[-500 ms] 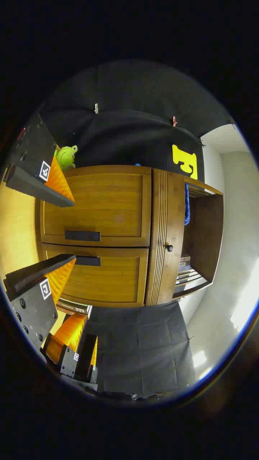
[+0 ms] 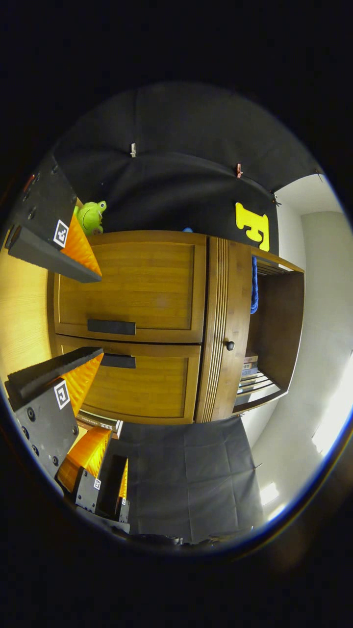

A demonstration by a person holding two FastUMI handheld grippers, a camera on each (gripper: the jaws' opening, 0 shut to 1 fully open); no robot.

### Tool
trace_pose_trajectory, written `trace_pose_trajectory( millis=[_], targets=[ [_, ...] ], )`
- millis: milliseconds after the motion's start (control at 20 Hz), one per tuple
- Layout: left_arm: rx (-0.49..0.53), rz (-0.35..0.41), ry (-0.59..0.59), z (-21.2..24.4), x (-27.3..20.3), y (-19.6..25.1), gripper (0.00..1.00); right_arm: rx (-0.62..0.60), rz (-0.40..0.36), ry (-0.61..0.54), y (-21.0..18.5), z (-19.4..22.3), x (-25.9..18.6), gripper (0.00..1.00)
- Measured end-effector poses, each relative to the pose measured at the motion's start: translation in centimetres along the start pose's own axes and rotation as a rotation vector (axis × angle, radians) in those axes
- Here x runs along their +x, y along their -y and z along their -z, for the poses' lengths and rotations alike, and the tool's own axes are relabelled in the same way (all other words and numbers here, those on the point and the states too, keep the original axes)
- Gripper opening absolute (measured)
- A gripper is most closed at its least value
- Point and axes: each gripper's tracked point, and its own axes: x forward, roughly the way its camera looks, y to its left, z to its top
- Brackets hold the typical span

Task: Open the right door of the double-door shoe cabinet with the right hand, and open the left door with the left hand.

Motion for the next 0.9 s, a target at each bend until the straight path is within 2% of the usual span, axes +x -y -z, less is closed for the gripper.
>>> trace_pose_trajectory(
  millis=[550, 900],
  targets=[
    [-0.016, -0.027, 0.033, -0.6, 0.1, -1.7, 0.83, 0.001, -0.027, 0.03, -1.2, -0.7, 0.9, 0.94],
    [0.001, -0.001, 0.005, 0.6, 0.6, -1.8, 0.83, 0.005, -0.052, 0.021, -2.9, -0.1, 3.7, 0.94]
  ],
)
